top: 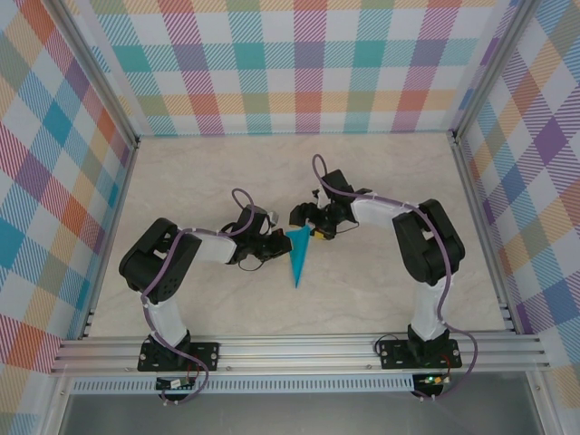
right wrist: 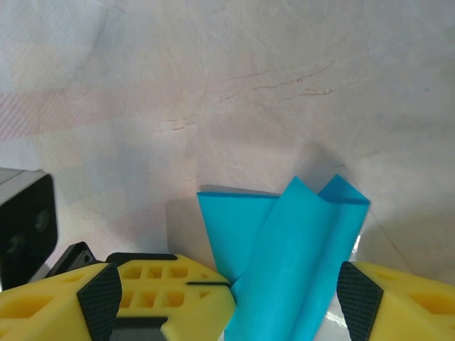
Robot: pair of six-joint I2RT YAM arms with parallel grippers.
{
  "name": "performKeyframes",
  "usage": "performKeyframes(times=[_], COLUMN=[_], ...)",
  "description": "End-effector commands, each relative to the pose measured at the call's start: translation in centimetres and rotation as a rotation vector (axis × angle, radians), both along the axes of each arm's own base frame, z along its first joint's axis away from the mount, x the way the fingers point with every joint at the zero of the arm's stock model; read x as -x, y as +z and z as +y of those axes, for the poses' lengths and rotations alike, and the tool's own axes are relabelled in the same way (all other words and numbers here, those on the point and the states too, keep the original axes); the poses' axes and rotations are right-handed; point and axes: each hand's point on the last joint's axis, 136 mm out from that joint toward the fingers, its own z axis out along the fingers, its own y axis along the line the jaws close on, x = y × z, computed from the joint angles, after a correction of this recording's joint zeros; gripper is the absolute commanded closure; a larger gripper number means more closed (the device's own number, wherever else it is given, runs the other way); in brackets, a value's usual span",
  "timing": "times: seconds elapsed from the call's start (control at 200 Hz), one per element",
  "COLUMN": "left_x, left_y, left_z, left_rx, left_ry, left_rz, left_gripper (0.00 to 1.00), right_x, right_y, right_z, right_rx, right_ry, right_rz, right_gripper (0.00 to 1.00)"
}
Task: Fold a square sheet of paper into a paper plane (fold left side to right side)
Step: Fold the wing for the fifth time at the center of the table.
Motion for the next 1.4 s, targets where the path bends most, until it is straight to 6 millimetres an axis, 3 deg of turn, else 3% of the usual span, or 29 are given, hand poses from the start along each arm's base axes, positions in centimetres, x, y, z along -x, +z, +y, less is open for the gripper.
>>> performKeyframes(times=[0.0, 0.07, 0.15, 0.305, 0.405, 0.66, 1.395], left_x=[0.2, 0.2, 0.2, 0.2, 0.2, 0.3, 0.3], left_y=[-1.9, -2.0, -2.0, -2.0, -2.0, -2.2, -2.8], left_z=[1.1, 1.1, 1.1, 1.2, 1.2, 1.5, 2.1], left_rx=[-0.057, -0.057, -0.057, -0.06, -0.064, -0.079, -0.112], left_ry=[0.019, 0.017, 0.019, 0.021, 0.022, 0.038, 0.057], left_rz=[0.031, 0.031, 0.031, 0.032, 0.032, 0.039, 0.062], left_gripper=[1.0, 1.0, 1.0, 1.0, 1.0, 1.0, 1.0], right_x=[-0.3, 0.2, 1.1, 2.3, 2.5, 3.0, 3.2], right_y=[3.9, 4.6, 4.5, 2.6, 1.1, -1.8, -4.2], right_z=[-1.1, -1.0, -0.2, 1.6, 2.3, 2.1, 1.4], right_rx=[0.015, -0.011, -0.061, -0.09, -0.075, -0.026, 0.011], right_ry=[0.004, 0.013, 0.023, 0.035, 0.037, 0.036, 0.045], right_rz=[-0.097, -0.104, -0.071, 0.007, 0.043, 0.084, 0.057], right_gripper=[0.18, 0.22, 0.39, 0.75, 0.88, 0.92, 0.93])
